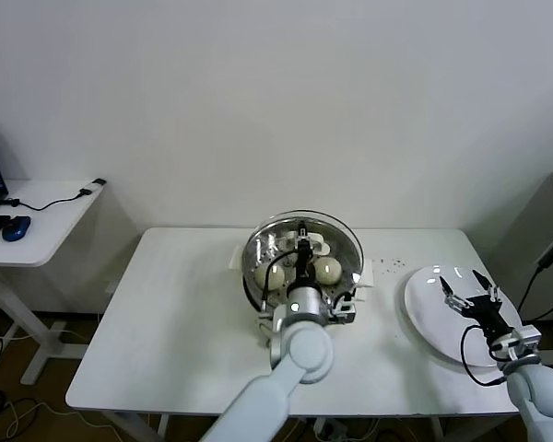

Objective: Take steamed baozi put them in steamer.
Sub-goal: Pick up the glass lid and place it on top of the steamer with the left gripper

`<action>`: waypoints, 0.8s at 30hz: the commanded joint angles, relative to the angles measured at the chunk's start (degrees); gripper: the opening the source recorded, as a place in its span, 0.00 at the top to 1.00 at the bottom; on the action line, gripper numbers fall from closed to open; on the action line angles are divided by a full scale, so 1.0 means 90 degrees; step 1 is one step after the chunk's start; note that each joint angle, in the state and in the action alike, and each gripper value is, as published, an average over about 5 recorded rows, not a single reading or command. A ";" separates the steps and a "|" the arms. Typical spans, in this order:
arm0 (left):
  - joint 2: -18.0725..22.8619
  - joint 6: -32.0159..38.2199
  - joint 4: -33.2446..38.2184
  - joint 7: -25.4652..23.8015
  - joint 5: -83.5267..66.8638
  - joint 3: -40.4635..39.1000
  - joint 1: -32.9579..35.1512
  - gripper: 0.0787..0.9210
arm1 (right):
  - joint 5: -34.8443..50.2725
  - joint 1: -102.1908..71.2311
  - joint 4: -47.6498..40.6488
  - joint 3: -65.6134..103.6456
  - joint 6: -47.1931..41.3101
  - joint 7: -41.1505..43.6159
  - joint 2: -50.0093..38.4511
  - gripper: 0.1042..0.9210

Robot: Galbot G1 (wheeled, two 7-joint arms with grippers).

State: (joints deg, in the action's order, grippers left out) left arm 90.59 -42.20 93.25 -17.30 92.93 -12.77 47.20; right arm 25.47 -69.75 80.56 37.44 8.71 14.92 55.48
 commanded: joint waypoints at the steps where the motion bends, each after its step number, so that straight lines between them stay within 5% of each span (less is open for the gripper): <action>1: 0.0149 -0.0312 -0.0415 0.0157 -0.0147 -0.0014 -0.0058 0.92 | -0.0036 -0.0001 0.0000 0.0009 0.0008 0.0005 0.0009 0.12; 24: 0.0106 -0.0312 -0.0510 0.0304 -0.0361 0.0130 -0.0050 0.92 | -0.0164 -0.0031 -0.0027 0.0049 0.0038 0.0040 0.0079 0.12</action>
State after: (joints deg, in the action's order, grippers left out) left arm 91.62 -42.20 89.24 -14.97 90.22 -11.62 46.86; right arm 24.08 -70.02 80.28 37.79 9.02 15.23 56.14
